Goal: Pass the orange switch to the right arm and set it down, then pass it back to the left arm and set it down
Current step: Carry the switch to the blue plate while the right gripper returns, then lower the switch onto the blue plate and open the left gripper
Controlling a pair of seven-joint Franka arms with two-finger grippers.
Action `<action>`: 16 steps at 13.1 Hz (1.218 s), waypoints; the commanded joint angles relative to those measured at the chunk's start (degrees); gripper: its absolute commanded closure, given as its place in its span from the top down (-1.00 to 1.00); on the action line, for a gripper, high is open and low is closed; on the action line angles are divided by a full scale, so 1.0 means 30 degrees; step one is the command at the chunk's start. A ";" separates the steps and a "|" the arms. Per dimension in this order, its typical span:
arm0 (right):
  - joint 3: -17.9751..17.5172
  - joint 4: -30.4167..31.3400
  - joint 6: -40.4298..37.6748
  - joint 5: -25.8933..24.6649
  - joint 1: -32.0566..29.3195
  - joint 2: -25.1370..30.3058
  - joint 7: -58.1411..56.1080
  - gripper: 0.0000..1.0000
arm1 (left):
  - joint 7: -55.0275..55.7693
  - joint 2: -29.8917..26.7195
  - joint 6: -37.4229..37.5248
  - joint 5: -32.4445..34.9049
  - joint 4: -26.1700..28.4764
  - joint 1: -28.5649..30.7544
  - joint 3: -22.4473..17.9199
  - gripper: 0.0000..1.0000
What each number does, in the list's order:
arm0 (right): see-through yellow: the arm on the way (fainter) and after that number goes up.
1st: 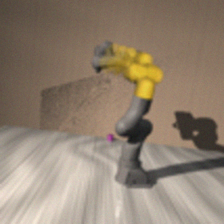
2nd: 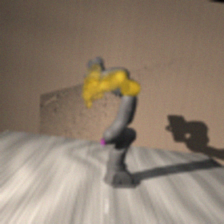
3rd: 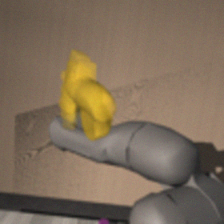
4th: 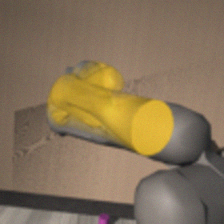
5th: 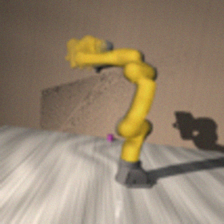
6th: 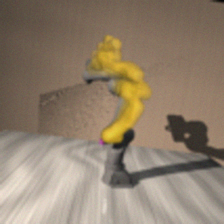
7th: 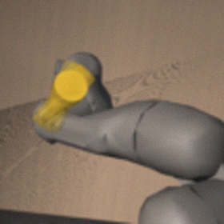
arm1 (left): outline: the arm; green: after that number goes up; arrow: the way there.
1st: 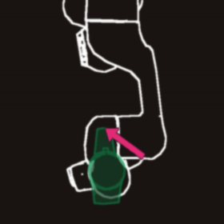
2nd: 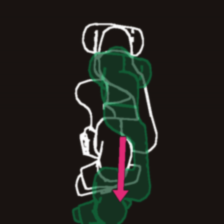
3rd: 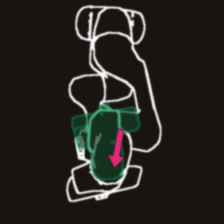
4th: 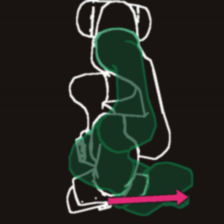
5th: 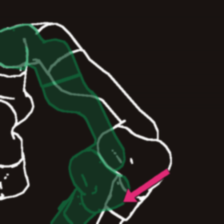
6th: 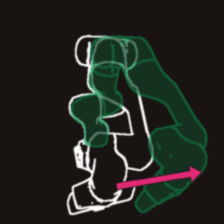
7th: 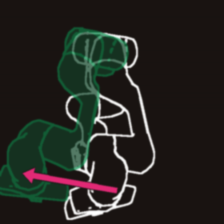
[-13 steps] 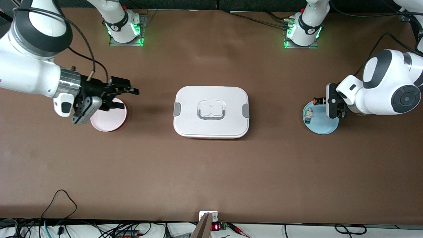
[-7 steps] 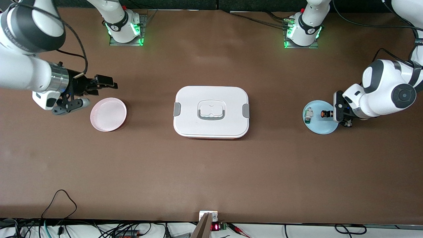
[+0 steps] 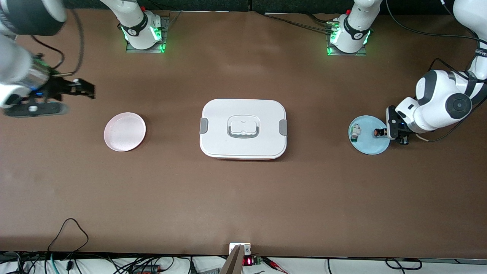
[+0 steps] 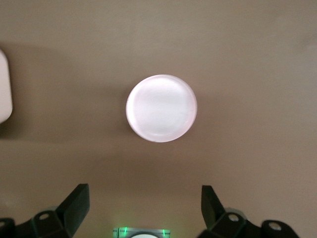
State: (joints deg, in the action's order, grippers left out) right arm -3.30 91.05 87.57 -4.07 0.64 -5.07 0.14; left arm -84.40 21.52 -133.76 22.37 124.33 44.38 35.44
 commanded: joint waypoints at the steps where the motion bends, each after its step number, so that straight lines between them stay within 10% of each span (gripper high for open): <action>1: 0.0163 -0.0938 -0.0418 -0.0283 -0.1029 -0.0448 -0.0161 1.00 | 0.0798 0.0500 -0.1175 0.0716 0.0624 0.0119 0.0169 -1.00; 5: 0.3115 -0.0121 0.0364 -0.0048 0.0425 -0.0274 0.0305 1.00 | 0.1474 0.1058 -0.1176 0.0716 0.0684 0.0148 0.0169 -1.00; 16: 0.3123 0.3489 0.2192 0.0038 0.0637 0.2628 -0.0018 1.00 | 0.1474 0.1762 -0.1674 0.0716 0.0655 0.0470 0.0081 -0.91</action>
State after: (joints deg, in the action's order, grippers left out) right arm 5.65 100.20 95.56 -4.23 1.81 0.36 0.07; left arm -81.25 26.24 -137.97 22.61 126.25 45.14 35.25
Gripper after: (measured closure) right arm 0.000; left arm 0.674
